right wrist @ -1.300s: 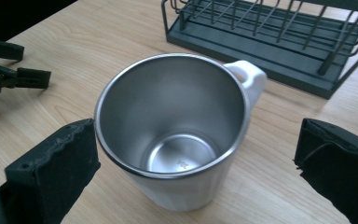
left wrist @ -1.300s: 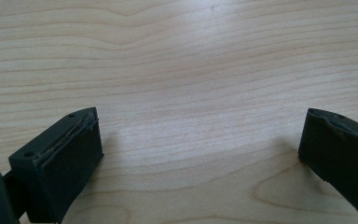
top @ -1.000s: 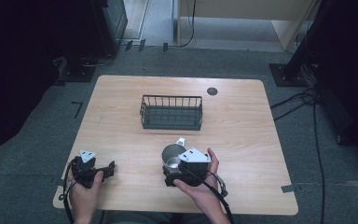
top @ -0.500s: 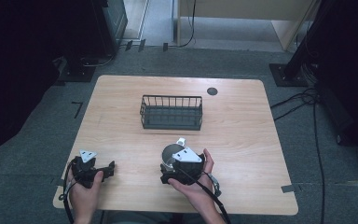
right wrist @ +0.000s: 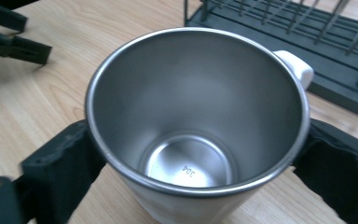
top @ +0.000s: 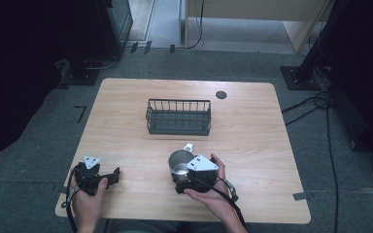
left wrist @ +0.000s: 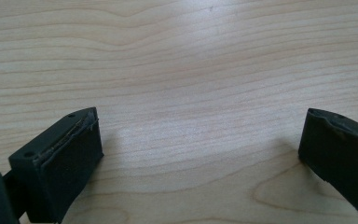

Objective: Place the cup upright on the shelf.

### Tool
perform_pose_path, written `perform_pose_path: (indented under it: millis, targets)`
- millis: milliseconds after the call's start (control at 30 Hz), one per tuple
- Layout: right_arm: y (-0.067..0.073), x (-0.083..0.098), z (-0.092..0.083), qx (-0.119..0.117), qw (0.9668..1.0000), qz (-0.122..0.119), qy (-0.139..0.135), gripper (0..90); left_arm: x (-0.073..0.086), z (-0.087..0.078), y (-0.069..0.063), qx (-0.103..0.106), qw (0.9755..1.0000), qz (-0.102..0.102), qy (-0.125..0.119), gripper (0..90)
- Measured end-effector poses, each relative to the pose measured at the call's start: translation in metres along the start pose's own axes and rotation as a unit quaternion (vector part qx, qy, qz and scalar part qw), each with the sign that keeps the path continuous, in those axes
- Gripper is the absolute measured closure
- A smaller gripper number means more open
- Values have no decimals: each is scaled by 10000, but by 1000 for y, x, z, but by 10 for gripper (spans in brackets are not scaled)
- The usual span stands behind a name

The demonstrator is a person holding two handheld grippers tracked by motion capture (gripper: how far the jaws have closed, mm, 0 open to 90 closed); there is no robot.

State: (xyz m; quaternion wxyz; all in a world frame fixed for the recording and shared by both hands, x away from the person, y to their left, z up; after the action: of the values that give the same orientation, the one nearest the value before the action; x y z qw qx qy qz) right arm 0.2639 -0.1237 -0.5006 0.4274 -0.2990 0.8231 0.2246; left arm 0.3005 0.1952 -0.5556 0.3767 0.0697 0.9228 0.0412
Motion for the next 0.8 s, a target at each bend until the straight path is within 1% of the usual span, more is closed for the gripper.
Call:
perform_pose_path:
  millis: [33, 67, 100, 133, 167, 200, 233, 267, 300, 333, 367, 400, 433, 467, 500, 533, 567, 600, 633, 667, 700, 767, 800]
  targets:
    - [0, 0, 0, 0, 10000, 0, 0, 66, 0, 0, 0, 0, 10000, 0, 0, 0]
    - [2, 0, 1, 137, 9998, -118, -16, 66, 0, 0, 0, 0, 10000, 1, -1, 0]
    - [3, 1, 1, 207, 9997, -139, -16, 66, 0, 0, 0, 0, 10000, 0, 0, 0]
    - [3, 1, 1, 207, 9997, -139, -16, 66, 0, 0, 0, 0, 10000, 0, 0, 0]
    - [4, 1, 1, 258, 9996, -93, -28, 67, 0, 0, 0, 0, 10000, 0, 0, 0]
    - [7, 1, 3, 464, 9989, 25, -83, 68, 0, 0, 0, 0, 10000, 1, -1, 0]
    - [8, 1, 3, 545, 9984, 89, -104, 70, 0, 0, 0, 0, 10000, 1, 0, 0]
    - [8, 1, 3, 545, 9984, 89, -104, 70, 0, 0, 0, 1, 10000, 0, 0, 0]
    - [11, 1, 5, 861, 9954, 380, -163, 83, 0, 0, 0, 0, 10000, 1, 0, 0]
    - [11, 1, 5, 861, 9954, 380, -163, 83, 0, 0, 0, 0, 10000, 1, 0, 0]
    - [11, 1, 5, 1160, 9909, 644, -240, 125, 0, 0, 0, -1, 10000, 1, 1, 0]
    - [11, 1, 5, 1160, 9909, 644, -240, 125, 0, 0, 0, -1, 10000, 1, 1, 0]
    - [12, -1, 5, 1377, 9871, 696, -417, 121, 0, 0, 0, 5, 10000, 4, 0, 0]
    - [12, -1, 5, 1330, 9877, 679, -457, 105, 0, 0, 0, 9, 10000, 8, 0, 0]
    - [12, -1, 5, 1330, 9877, 679, -457, 105, 0, 0, 0, 9, 10000, 8, 0, 0]
    - [11, -1, 6, 1068, 9917, 587, -418, 57, 0, 0, 0, 10, 10000, 10, 1, 0]
    - [11, -1, 6, 1068, 9917, 587, -418, 57, 0, 0, 0, 10, 10000, 10, 1, 0]
    - [5, 0, 4, 685, 9959, 465, -353, 53, 0, 0, 0, 10, 10000, 11, 0, 0]
    - [1, 1, 2, 498, 9974, 366, -364, 59, 0, 0, 0, 10, 10000, 9, 0, 0]
    - [-5, 2, -1, 368, 9981, 294, -392, 65, 0, 0, 0, 10, 10000, 10, -1, 0]
    - [-12, 2, -4, 322, 9983, 226, -436, 95, 0, 0, 0, 10, 10000, 10, -1, 0]
    - [-22, 4, -10, -36, 9984, 145, -540, 126, 0, 0, 0, 10, 10000, 9, 0, 0]
    - [-25, 5, -12, -127, 9984, 87, -545, 155, 0, 0, 0, 9, 10000, 9, 1, 0]
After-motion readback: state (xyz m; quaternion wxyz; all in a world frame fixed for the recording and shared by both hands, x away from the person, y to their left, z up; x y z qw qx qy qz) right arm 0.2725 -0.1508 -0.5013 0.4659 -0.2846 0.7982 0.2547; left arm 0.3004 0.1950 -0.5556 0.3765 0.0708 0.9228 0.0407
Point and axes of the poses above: each handheld gripper's, and its own axes: z roughly forward along the jaws, x roughly out of its underside, y roughly to its left, the point moved 5 cm from there along z, roughly forward along the jaws, and after that the axes turned 9 degrees about -x, right-handed, at the moved point
